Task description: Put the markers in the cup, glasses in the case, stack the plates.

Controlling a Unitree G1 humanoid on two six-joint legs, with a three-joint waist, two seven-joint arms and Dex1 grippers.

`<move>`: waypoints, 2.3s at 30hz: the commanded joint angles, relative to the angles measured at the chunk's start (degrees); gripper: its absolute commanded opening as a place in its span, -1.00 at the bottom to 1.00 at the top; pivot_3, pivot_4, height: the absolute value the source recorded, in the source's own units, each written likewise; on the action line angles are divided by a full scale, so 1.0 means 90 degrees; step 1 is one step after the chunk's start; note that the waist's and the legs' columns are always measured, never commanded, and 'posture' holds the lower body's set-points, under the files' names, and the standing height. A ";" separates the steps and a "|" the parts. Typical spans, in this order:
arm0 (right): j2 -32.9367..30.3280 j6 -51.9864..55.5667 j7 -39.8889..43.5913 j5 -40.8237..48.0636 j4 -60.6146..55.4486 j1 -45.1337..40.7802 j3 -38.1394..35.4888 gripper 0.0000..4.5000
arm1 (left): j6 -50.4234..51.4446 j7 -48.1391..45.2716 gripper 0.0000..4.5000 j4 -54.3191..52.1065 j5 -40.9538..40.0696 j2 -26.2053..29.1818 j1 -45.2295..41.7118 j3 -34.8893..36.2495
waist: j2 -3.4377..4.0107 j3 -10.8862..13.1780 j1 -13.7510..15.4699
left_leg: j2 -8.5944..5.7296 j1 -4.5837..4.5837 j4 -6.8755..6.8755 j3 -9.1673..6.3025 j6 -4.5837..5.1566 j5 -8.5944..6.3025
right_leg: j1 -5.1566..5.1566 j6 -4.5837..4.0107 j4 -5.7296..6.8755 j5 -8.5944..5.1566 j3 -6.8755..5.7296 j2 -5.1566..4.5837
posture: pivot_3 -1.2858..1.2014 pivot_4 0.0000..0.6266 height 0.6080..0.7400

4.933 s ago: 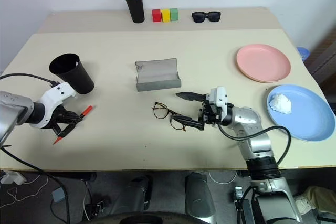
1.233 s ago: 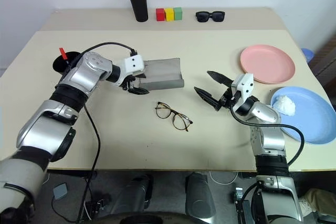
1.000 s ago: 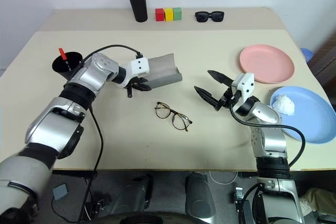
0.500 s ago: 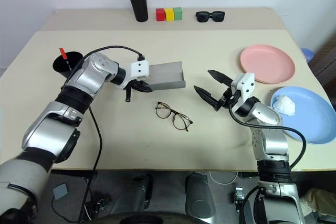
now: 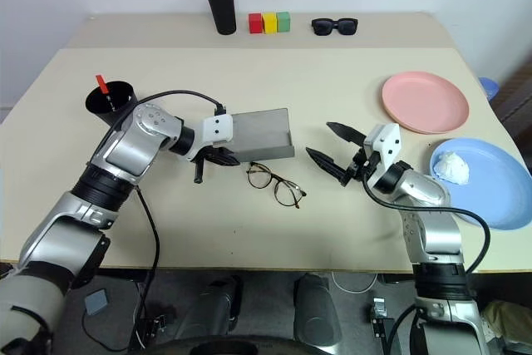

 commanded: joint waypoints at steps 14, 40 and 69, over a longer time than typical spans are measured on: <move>-0.1392 -0.0040 0.1369 0.0725 -0.0385 0.1485 -0.1021 0.62 | -0.0870 -0.0167 -0.98 0.0413 -0.0056 0.0368 -0.0183 0.0037 | -0.0002 0.0001 0.0017 | 0.0000 0.0002 0.0003 0.0002 0.0001 -0.0001 | 0.0006 0.0000 -0.0003 0.0000 0.0000 0.0000 | 0.03 -0.52 1.00; -0.1605 0.0409 0.1527 0.1496 -0.1372 0.2832 -0.2515 0.62 | -0.1873 -0.0238 -0.98 0.1591 0.0146 0.0105 -0.0626 0.0026 | -0.0004 0.0001 0.0026 | 0.0000 0.0007 0.0010 0.0002 0.0005 -0.0003 | 0.0021 0.0002 -0.0008 -0.0002 -0.0002 -0.0002 | 0.03 -0.52 1.00; -0.1688 0.0529 0.1684 0.1273 -0.1404 0.3167 -0.2487 0.62 | -0.2007 -0.0355 -0.72 0.1725 0.0184 -0.0004 -0.0691 0.0034 | -0.0004 0.0002 0.0027 | 0.0000 0.0007 0.0013 0.0002 0.0006 -0.0003 | 0.0024 0.0003 -0.0009 -0.0002 -0.0002 -0.0002 | 0.03 -0.52 1.00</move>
